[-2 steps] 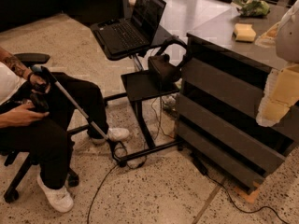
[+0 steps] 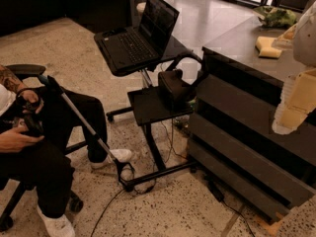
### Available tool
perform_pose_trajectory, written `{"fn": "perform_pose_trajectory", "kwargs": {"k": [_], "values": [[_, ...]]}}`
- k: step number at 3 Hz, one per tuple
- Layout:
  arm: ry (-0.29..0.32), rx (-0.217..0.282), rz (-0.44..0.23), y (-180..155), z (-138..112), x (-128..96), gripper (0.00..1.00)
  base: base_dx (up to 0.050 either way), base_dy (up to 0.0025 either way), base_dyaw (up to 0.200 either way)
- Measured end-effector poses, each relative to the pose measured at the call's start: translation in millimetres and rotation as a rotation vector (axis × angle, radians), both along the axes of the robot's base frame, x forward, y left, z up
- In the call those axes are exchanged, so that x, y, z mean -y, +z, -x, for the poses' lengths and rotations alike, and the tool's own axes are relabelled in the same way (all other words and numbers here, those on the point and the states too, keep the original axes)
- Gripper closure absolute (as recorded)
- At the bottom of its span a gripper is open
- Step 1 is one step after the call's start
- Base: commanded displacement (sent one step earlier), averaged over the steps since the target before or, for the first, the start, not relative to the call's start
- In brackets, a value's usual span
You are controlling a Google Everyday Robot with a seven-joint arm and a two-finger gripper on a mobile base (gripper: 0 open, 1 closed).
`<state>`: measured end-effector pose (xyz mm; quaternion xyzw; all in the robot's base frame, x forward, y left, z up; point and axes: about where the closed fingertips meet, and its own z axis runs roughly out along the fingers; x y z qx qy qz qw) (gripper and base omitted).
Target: Knock pepsi can over
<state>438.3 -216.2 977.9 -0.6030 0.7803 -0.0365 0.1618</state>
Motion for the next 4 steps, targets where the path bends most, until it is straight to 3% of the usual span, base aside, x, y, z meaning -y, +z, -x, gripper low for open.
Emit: {"fn": "perform_pose_trajectory", "kwargs": {"k": [2,4], "values": [[0.0,0.0,0.0,0.0,0.0,0.0,0.0,0.049,0.00001,0.0],[0.0,0.0,0.0,0.0,0.0,0.0,0.0,0.039,-0.00246,-0.126]]}}
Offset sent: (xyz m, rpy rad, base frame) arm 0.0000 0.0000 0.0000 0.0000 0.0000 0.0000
